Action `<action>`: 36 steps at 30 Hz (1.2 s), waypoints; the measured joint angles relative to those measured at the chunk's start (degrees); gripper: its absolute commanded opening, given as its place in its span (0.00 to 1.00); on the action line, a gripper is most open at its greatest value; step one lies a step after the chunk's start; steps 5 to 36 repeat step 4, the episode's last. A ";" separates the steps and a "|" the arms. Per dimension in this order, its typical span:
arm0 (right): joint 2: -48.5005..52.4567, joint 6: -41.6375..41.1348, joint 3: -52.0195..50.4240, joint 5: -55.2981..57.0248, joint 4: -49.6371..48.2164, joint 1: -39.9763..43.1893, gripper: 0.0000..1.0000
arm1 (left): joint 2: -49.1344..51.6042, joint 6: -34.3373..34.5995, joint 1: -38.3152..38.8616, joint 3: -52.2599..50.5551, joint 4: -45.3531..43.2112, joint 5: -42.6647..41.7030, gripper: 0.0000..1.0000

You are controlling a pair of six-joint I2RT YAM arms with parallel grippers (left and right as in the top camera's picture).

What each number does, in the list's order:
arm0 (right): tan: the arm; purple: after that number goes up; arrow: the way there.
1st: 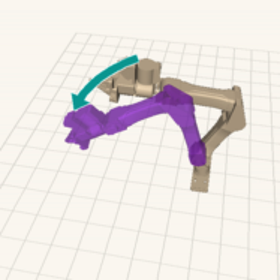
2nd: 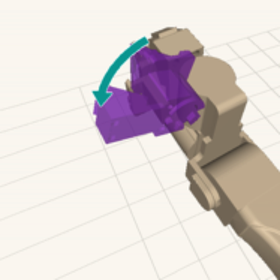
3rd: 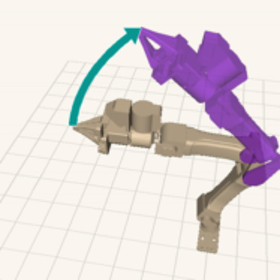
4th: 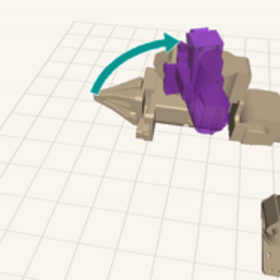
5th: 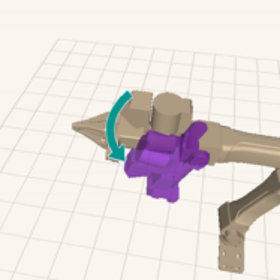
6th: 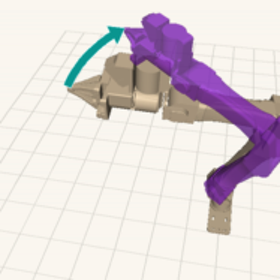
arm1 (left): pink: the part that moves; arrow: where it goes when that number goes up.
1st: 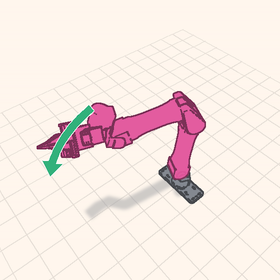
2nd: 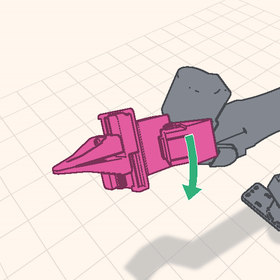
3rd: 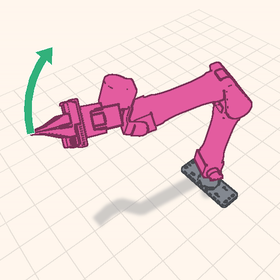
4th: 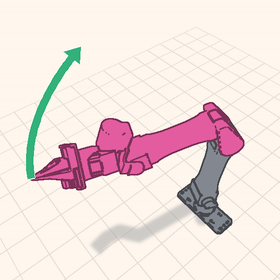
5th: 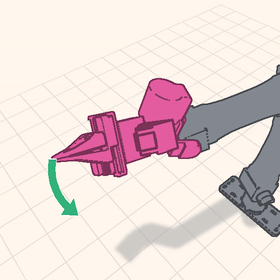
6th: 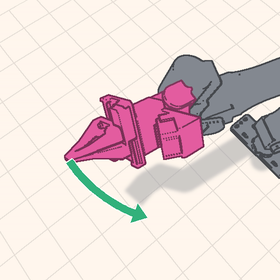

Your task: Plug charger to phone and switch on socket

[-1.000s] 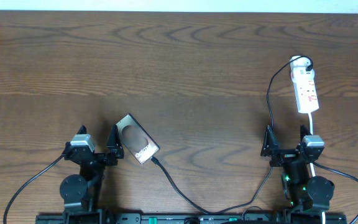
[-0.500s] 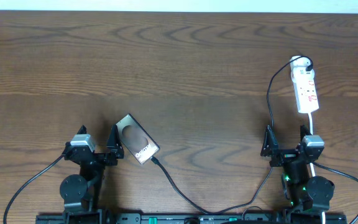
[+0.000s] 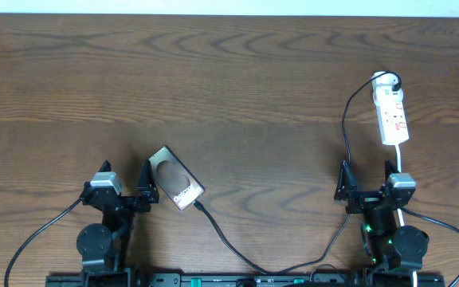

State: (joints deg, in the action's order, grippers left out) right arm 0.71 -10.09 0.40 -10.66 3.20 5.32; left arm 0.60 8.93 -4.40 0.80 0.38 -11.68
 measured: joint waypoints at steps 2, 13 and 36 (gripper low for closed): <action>0.00 0.00 0.00 -0.02 0.00 0.00 0.99 | 0.00 0.00 0.00 0.00 0.00 0.00 0.88; 0.00 0.00 0.00 0.00 0.00 0.00 0.99 | 0.00 0.00 0.00 0.00 0.02 0.00 0.88; 0.00 0.00 0.00 0.00 0.00 0.00 0.99 | 0.00 0.00 0.00 0.00 0.02 0.00 0.88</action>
